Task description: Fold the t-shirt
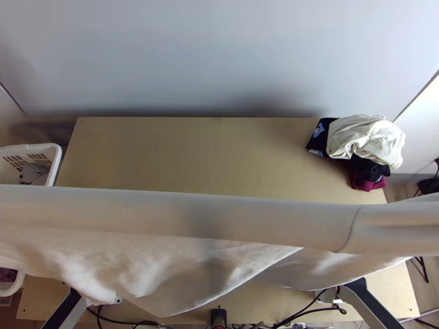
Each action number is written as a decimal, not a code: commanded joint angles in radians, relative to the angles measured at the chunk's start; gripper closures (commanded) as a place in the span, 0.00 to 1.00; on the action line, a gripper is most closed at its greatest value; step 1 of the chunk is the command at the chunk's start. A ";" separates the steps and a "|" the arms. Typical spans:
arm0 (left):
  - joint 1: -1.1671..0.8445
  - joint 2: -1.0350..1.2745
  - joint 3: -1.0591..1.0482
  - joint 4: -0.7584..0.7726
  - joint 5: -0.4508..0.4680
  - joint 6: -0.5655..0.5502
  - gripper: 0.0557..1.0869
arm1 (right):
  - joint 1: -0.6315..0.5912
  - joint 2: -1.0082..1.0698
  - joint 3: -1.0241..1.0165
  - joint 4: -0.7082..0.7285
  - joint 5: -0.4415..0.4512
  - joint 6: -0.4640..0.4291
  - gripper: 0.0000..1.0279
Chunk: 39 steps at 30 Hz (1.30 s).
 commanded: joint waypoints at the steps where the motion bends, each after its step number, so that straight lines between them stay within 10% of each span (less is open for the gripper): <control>1: 0.001 0.004 -0.006 -0.016 0.005 -0.002 0.97 | -0.005 -0.020 0.001 -0.028 0.007 0.066 0.97; 25: 0.019 0.024 -0.503 -0.063 0.084 -0.224 0.97 | 0.197 0.171 -0.450 -0.172 -0.047 0.079 0.97; 39: 0.035 -0.012 -1.043 0.270 0.074 -0.243 0.97 | 0.194 0.470 -0.674 0.036 -0.112 0.038 0.97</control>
